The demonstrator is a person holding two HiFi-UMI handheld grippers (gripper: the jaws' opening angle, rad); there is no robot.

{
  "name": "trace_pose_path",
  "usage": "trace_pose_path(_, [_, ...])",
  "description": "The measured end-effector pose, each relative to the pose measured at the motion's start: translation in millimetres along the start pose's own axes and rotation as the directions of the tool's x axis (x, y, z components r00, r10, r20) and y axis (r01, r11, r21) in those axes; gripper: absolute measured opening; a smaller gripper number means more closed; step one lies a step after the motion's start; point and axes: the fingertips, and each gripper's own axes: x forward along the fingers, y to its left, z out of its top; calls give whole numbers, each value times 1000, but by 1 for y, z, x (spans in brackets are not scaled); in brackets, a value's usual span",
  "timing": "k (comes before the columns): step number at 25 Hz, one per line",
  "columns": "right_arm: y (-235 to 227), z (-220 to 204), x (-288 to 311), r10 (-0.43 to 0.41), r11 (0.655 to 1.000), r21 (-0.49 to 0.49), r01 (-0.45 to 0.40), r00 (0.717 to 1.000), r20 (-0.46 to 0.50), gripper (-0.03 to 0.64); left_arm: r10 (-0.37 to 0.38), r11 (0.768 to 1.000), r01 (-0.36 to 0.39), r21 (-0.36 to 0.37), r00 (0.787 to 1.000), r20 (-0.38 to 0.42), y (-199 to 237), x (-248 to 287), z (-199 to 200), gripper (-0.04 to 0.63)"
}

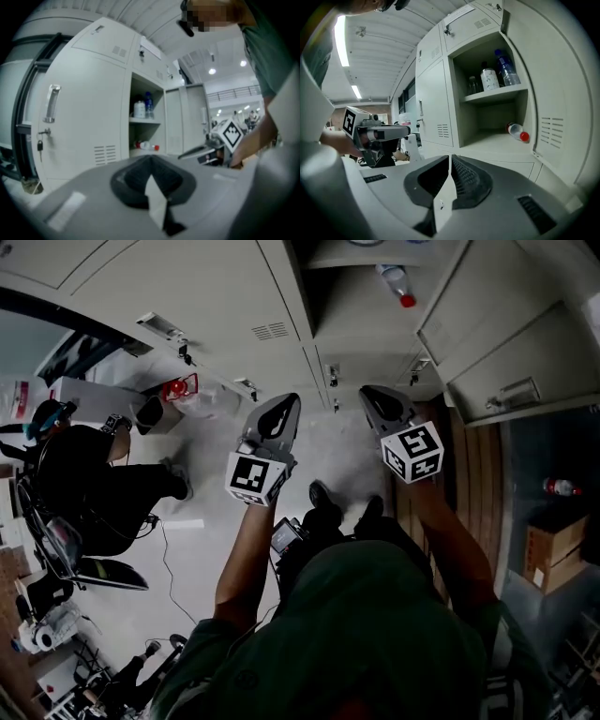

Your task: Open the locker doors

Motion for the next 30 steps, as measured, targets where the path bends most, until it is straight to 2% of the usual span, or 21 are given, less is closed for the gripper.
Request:
trace_pose_path(8, [-29,-73,78,-74,997,20,76,994,-75,20,-31,999,29,-44,999,-44,40,32,-81,-5])
trace_pose_path(16, [-51,-143,150,-99,995,23,102,988,-122,20,-33,993,28,-111,999,-39,59,69,-154,-5])
trace_pose_path(23, [-69,-188,193,-113,993,5,115,980,-165,20,-34,991,26,-133,998,-58,66,87,-193,-5])
trace_pose_path(30, [-72,-205,219,-104,994,-31,100,983,-150,20,-33,990,28,-135,999,-35,68,109,-211,-5])
